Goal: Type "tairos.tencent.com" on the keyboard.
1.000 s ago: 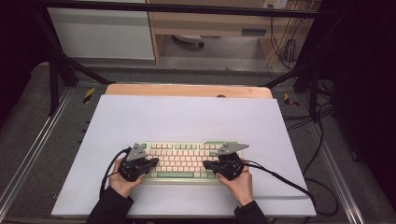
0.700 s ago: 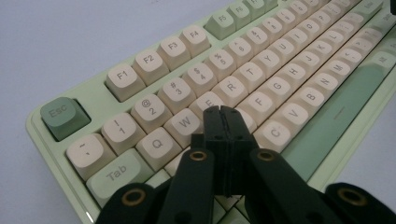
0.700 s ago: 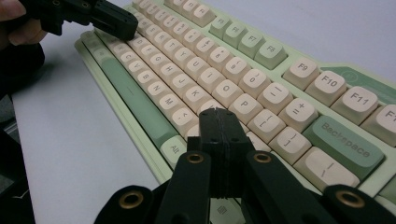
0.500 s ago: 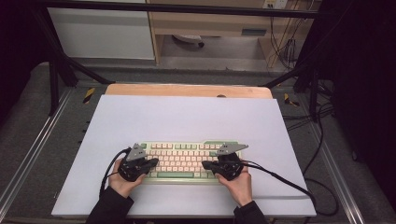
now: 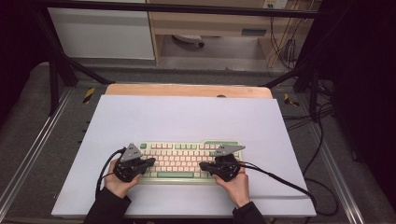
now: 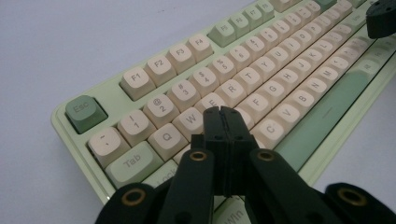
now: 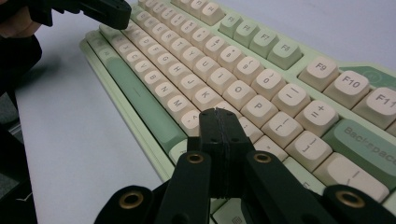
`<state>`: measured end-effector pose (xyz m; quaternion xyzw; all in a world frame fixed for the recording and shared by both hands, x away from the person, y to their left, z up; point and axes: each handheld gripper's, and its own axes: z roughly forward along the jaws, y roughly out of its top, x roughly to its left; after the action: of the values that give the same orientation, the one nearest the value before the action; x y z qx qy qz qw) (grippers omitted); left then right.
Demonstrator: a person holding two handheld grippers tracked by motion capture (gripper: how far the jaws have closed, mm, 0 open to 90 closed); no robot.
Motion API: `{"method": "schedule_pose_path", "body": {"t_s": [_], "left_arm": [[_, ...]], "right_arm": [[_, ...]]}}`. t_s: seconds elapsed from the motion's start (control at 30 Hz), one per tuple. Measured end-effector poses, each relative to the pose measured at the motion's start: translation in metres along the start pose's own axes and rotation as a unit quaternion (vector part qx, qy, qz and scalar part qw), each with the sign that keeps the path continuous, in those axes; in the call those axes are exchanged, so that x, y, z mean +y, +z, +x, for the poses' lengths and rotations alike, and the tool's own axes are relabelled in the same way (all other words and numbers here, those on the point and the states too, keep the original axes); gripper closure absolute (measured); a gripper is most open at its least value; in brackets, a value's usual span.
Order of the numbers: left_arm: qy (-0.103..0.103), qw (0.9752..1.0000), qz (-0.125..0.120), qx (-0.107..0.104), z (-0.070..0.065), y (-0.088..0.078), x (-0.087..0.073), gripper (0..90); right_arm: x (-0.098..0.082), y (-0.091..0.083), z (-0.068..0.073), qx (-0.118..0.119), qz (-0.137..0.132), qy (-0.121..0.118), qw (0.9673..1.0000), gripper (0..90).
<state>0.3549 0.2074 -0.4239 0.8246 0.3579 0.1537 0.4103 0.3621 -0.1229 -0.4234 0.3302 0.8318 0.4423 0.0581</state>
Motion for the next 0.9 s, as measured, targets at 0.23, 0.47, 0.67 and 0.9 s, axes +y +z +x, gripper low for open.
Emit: {"method": "schedule_pose_path", "body": {"t_s": [0.23,0.47,0.67,0.9], "left_arm": [[-0.002,1.0,0.0,0.0,0.001,-0.001,0.0,90.0],[-0.002,1.0,0.001,-0.001,0.001,-0.001,-0.001,90.0],[-0.001,1.0,0.001,0.0,0.001,0.0,-0.001,90.0],[-0.001,1.0,0.001,0.0,0.001,0.0,-0.001,90.0]], "right_arm": [[-0.001,0.007,0.003,0.002,0.004,-0.004,1.0,90.0],[-0.001,0.012,0.005,0.001,0.01,-0.007,0.9999,90.0],[-0.002,0.014,0.004,-0.001,0.01,-0.008,0.9999,90.0],[-0.003,0.015,0.004,0.0,0.012,-0.008,0.9999,90.0]]}}
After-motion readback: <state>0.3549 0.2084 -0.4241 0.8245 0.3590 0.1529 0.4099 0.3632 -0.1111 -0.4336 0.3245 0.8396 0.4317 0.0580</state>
